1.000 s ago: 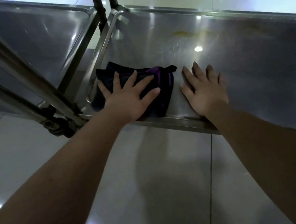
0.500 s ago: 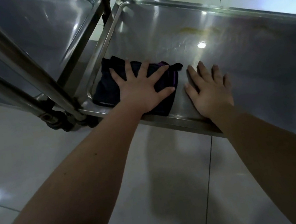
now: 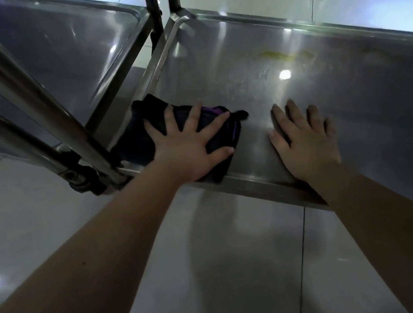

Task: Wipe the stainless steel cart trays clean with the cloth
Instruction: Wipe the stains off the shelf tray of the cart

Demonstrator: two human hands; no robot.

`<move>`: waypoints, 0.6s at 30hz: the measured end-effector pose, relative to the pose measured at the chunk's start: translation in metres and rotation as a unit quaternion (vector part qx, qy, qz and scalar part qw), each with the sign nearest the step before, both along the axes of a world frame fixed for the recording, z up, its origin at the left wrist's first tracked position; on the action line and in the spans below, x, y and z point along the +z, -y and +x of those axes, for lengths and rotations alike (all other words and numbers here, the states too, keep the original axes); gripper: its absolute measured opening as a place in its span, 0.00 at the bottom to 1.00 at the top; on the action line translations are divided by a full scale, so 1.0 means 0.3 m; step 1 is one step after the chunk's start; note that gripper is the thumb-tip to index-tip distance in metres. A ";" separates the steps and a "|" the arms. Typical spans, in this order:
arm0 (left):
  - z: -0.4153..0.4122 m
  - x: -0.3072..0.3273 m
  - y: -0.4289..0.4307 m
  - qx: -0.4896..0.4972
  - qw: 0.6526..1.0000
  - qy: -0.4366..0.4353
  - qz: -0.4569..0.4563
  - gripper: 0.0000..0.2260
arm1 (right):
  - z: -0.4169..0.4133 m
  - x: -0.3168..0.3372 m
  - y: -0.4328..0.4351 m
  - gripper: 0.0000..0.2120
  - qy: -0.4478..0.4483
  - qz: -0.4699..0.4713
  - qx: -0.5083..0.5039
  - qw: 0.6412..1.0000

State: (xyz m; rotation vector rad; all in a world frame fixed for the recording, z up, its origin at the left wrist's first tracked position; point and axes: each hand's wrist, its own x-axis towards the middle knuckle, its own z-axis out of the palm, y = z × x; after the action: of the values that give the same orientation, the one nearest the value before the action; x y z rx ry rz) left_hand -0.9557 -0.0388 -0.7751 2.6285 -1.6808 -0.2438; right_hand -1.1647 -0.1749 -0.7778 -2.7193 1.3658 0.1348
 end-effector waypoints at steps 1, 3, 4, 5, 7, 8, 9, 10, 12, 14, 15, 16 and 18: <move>-0.007 -0.008 0.005 -0.008 1.000 0.007 -0.010 0.32 | -0.004 -0.006 0.001 0.29 0.003 0.001 -0.002 1.000; -0.004 -0.019 0.039 -0.019 0.999 0.016 -0.026 0.32 | -0.010 -0.016 0.003 0.30 0.009 -0.001 -0.006 1.000; 0.007 -0.020 0.068 -0.021 0.999 0.017 -0.031 0.32 | -0.010 -0.020 0.002 0.30 0.010 -0.003 -0.006 1.000; 0.019 -0.022 0.105 -0.022 0.999 0.019 -0.033 0.32 | -0.009 -0.022 0.001 0.30 0.010 -0.004 -0.006 1.000; 0.042 -0.019 0.196 -0.025 0.999 0.019 -0.026 0.32 | -0.006 -0.018 0.002 0.30 0.009 0.001 -0.006 1.000; 0.052 -0.015 0.245 -0.027 0.999 0.013 -0.021 0.32 | -0.009 -0.014 0.002 0.31 0.010 0.006 -0.006 1.000; 0.064 -0.009 0.294 -0.029 0.999 0.007 -0.017 0.32 | -0.011 -0.011 0.002 0.31 0.011 0.012 -0.006 1.000; 0.078 -0.002 0.341 -0.030 0.999 0.004 -0.015 0.32 | -0.013 -0.009 0.002 0.31 0.011 0.015 -0.006 1.000; 0.114 0.017 0.428 -0.028 0.999 0.002 -0.016 0.32 | -0.016 -0.002 0.003 0.30 0.006 0.019 -0.003 1.000; 0.151 0.033 0.497 -0.029 0.999 -0.002 -0.020 0.32 | -0.016 -0.003 -0.001 0.30 0.012 0.021 -0.003 1.000; 0.163 0.034 0.519 -0.024 0.999 -0.006 -0.020 0.32 | -0.016 -0.003 0.000 0.30 0.015 0.022 -0.003 1.000; 0.171 0.034 0.528 -0.020 1.000 -0.009 -0.015 0.32 | -0.016 -0.003 0.000 0.30 0.020 0.025 -0.003 0.999; 0.166 0.032 0.511 -0.018 1.000 -0.009 -0.006 0.32 | -0.019 0.000 0.004 0.29 0.029 0.032 -0.007 0.999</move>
State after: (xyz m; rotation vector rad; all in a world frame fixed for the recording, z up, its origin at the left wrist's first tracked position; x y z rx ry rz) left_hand -0.9060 -0.1921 -0.7653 2.5817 -1.7195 -0.2556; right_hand -1.1705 -0.1761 -0.7777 -2.6402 1.3405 0.0950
